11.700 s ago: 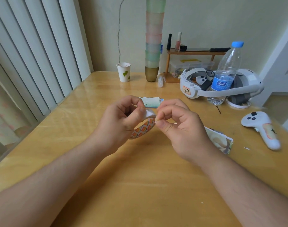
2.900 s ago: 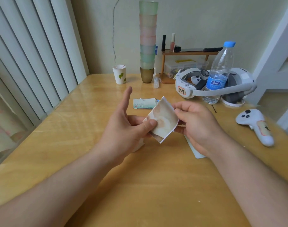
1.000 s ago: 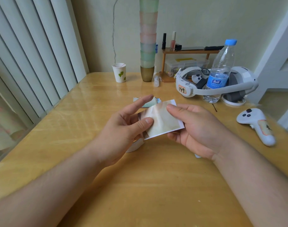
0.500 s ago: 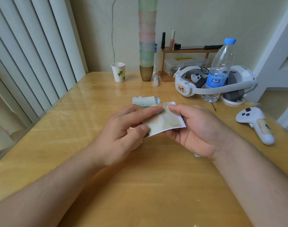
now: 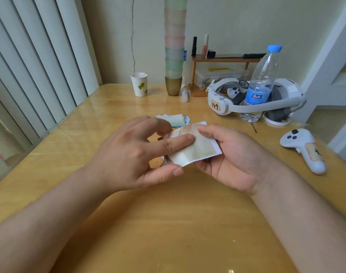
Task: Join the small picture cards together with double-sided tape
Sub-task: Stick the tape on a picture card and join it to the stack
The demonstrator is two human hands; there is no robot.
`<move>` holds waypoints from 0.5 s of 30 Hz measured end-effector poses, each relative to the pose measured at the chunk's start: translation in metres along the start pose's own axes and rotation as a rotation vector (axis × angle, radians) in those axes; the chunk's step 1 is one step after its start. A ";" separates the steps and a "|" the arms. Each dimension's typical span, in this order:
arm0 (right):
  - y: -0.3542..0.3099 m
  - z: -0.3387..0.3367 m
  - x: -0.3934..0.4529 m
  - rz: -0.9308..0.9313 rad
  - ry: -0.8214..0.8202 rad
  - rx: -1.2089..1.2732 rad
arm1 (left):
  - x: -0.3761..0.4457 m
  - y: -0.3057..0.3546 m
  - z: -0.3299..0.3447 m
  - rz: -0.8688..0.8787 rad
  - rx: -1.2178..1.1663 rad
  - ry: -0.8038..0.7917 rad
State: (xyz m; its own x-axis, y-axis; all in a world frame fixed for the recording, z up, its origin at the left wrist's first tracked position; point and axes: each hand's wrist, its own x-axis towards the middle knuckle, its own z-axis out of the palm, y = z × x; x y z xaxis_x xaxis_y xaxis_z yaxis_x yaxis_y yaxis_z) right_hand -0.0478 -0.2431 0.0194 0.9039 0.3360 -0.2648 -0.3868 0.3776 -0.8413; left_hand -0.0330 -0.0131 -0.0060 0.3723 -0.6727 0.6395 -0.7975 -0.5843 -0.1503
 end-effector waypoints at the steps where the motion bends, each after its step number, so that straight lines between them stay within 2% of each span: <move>1: 0.000 -0.001 0.000 -0.011 -0.011 -0.002 | 0.001 0.000 0.001 0.001 0.003 0.006; 7: 0.001 -0.004 0.002 -0.060 -0.086 -0.036 | 0.003 -0.004 0.003 -0.029 0.022 0.039; 15: 0.003 -0.007 0.004 -0.028 -0.067 -0.056 | 0.007 0.000 0.005 -0.025 0.133 0.042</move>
State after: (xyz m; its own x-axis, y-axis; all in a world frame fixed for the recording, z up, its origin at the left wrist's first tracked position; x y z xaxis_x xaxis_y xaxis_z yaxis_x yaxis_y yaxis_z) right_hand -0.0437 -0.2469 0.0127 0.8994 0.3832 -0.2104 -0.3489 0.3392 -0.8736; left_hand -0.0278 -0.0197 -0.0051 0.3690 -0.6392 0.6748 -0.7171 -0.6577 -0.2308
